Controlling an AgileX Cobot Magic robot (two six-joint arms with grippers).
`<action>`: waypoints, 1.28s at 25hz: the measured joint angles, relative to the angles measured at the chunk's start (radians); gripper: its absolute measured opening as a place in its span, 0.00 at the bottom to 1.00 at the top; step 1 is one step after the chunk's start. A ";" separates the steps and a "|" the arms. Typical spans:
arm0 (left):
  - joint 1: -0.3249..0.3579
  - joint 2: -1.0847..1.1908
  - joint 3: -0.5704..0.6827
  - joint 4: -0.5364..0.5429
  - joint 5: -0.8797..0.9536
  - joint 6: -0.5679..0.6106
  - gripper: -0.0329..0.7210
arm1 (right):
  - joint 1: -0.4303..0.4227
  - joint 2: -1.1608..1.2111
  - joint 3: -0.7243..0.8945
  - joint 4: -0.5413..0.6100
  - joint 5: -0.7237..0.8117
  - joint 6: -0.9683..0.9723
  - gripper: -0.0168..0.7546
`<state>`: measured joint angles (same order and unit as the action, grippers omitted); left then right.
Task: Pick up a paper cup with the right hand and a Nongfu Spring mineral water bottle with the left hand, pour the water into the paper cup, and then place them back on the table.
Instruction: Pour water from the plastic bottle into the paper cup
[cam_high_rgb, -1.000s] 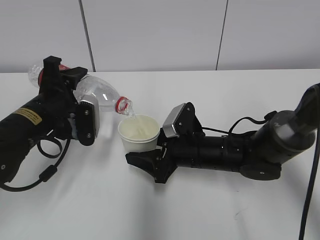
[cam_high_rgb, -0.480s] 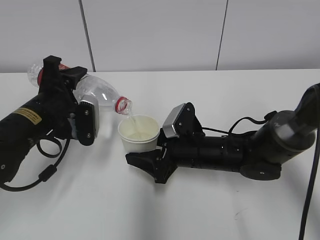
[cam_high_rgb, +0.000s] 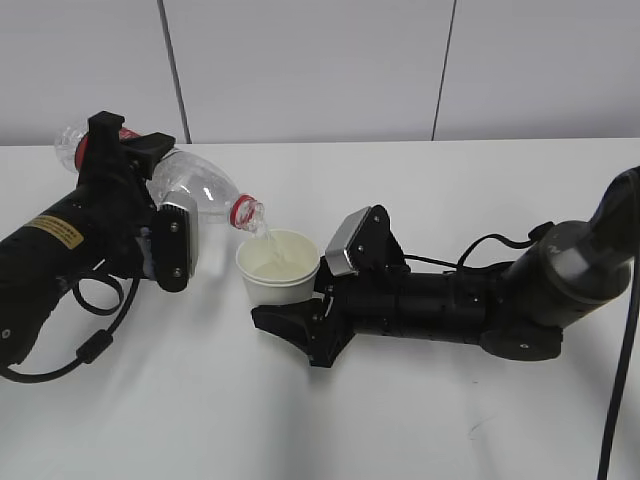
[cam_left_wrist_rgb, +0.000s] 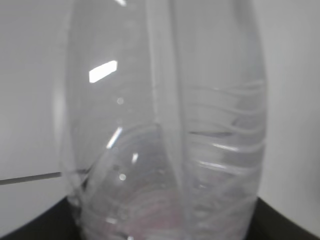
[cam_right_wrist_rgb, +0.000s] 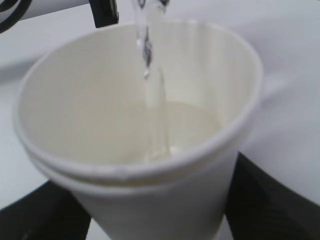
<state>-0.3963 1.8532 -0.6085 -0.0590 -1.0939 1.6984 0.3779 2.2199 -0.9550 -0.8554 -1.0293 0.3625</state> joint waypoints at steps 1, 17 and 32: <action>0.000 0.000 0.000 0.000 -0.001 0.000 0.56 | 0.000 0.000 0.000 0.000 0.000 0.000 0.72; 0.000 0.000 0.000 -0.006 -0.008 0.001 0.56 | 0.000 0.000 0.000 0.000 0.002 0.000 0.72; 0.000 0.000 0.000 -0.032 -0.015 -0.100 0.56 | 0.000 0.000 0.000 0.028 0.002 -0.002 0.72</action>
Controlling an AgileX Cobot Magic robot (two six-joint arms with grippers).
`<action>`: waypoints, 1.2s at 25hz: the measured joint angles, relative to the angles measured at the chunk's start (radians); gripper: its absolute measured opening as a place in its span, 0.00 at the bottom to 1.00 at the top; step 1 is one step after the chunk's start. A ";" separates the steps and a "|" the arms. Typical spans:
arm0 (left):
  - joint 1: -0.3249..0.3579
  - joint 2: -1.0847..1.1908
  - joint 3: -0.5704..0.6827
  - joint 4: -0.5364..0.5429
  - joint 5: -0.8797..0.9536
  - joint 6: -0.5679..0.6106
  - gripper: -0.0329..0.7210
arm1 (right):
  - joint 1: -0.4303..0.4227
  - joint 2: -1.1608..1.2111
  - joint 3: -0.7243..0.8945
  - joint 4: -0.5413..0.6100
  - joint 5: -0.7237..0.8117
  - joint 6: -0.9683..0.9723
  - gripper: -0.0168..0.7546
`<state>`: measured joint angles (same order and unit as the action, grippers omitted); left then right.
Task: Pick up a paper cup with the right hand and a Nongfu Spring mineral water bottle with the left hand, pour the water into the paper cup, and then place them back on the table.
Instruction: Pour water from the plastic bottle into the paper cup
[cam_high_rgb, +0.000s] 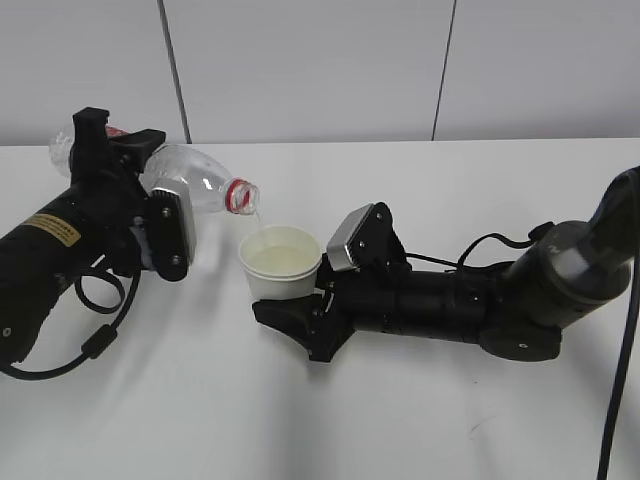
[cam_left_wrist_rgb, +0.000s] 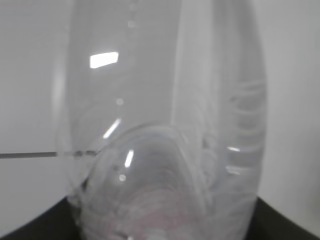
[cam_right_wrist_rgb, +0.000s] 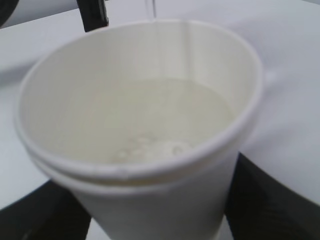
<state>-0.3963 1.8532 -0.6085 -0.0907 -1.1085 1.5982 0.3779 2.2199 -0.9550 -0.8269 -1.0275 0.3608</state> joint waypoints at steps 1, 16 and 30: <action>0.000 0.000 0.000 0.000 0.000 -0.016 0.56 | 0.000 0.000 0.000 0.002 0.000 0.000 0.72; -0.001 0.070 0.000 -0.054 -0.004 -0.357 0.55 | 0.000 0.000 0.000 0.060 0.000 0.000 0.72; -0.001 0.070 0.000 -0.061 -0.005 -1.074 0.55 | 0.000 0.000 0.000 0.123 0.000 0.000 0.72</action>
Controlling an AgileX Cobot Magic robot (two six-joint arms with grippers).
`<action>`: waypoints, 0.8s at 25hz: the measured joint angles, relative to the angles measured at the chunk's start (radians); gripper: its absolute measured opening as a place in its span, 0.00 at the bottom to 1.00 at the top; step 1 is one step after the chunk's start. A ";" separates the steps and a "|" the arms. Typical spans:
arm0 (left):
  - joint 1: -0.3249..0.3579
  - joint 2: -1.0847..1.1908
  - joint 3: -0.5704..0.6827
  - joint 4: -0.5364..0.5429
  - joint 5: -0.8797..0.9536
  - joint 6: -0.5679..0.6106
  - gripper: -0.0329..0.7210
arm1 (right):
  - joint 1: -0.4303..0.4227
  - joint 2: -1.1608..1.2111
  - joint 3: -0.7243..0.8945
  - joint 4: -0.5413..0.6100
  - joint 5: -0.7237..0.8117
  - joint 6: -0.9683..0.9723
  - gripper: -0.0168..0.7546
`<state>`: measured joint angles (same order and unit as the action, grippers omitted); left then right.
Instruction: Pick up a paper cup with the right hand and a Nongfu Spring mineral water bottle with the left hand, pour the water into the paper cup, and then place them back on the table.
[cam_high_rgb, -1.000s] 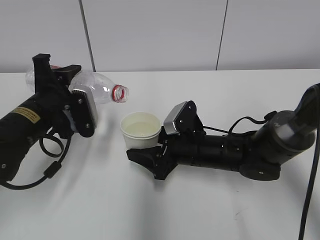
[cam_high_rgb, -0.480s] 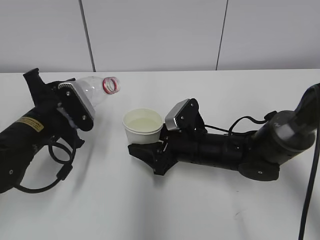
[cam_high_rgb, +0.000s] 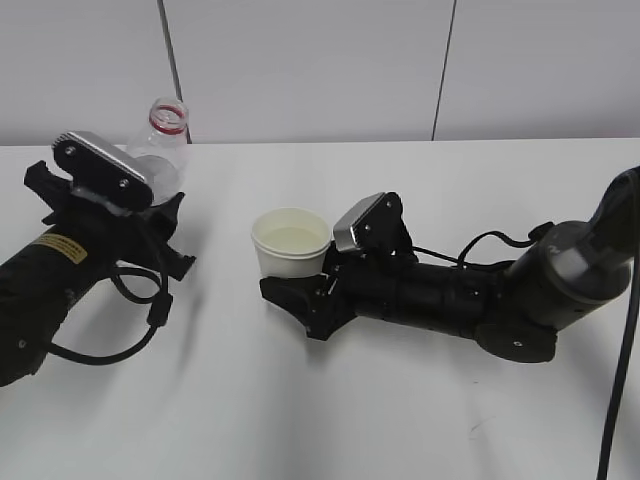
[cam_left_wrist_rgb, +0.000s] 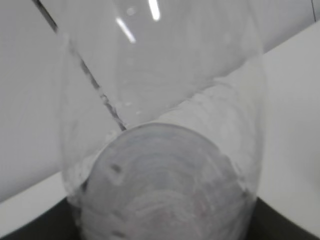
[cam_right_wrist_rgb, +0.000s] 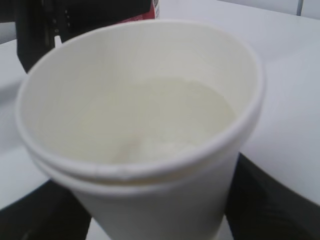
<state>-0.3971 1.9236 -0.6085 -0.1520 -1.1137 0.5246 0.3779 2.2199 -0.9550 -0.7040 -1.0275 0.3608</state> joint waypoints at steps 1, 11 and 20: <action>0.000 0.000 0.000 0.000 0.000 -0.064 0.55 | 0.000 0.000 0.000 0.007 0.000 0.000 0.72; 0.000 0.000 0.000 0.000 0.000 -0.471 0.55 | 0.000 0.000 0.000 0.090 0.007 -0.034 0.72; 0.000 0.000 0.000 0.000 0.000 -0.481 0.55 | 0.000 0.000 0.000 0.254 0.007 -0.080 0.72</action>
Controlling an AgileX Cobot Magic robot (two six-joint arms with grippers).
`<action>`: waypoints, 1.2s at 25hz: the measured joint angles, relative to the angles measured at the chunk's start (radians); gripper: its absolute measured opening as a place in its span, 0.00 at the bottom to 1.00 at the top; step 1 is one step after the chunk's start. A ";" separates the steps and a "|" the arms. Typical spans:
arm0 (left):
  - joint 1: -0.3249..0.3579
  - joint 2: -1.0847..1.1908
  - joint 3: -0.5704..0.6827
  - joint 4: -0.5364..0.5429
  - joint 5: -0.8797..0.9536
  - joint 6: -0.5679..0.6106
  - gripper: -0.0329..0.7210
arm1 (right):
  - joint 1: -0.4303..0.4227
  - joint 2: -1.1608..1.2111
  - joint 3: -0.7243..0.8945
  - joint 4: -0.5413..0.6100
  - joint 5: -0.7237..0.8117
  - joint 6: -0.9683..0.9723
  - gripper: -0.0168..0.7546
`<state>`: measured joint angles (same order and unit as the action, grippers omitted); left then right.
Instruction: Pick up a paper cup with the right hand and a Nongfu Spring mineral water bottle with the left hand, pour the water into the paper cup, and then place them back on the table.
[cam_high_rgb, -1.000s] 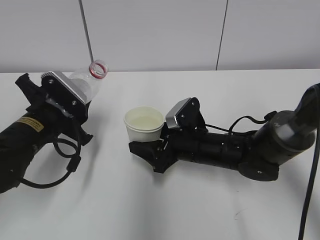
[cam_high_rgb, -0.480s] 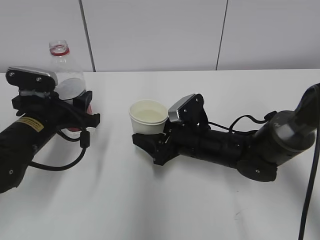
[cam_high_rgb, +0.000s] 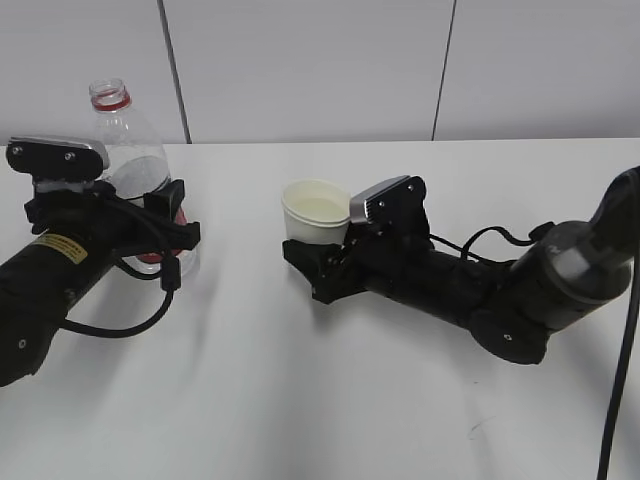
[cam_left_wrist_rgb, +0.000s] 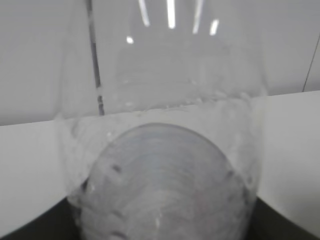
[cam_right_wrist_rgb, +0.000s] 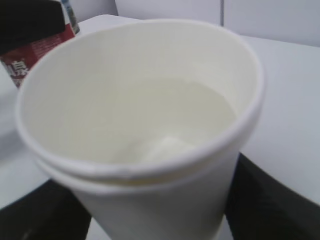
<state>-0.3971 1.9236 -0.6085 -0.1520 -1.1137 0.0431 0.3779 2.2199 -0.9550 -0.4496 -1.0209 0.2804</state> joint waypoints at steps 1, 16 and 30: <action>0.000 0.000 0.000 0.000 0.000 0.000 0.55 | -0.005 0.000 0.000 0.017 0.000 -0.009 0.72; 0.000 0.063 -0.006 0.001 -0.023 0.000 0.55 | -0.066 0.000 0.000 0.316 0.017 -0.188 0.72; 0.000 0.065 -0.006 0.002 -0.027 0.004 0.55 | -0.066 0.000 -0.072 0.427 0.135 -0.251 0.72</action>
<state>-0.3971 1.9886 -0.6140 -0.1499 -1.1404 0.0470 0.3116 2.2199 -1.0268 -0.0223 -0.8862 0.0296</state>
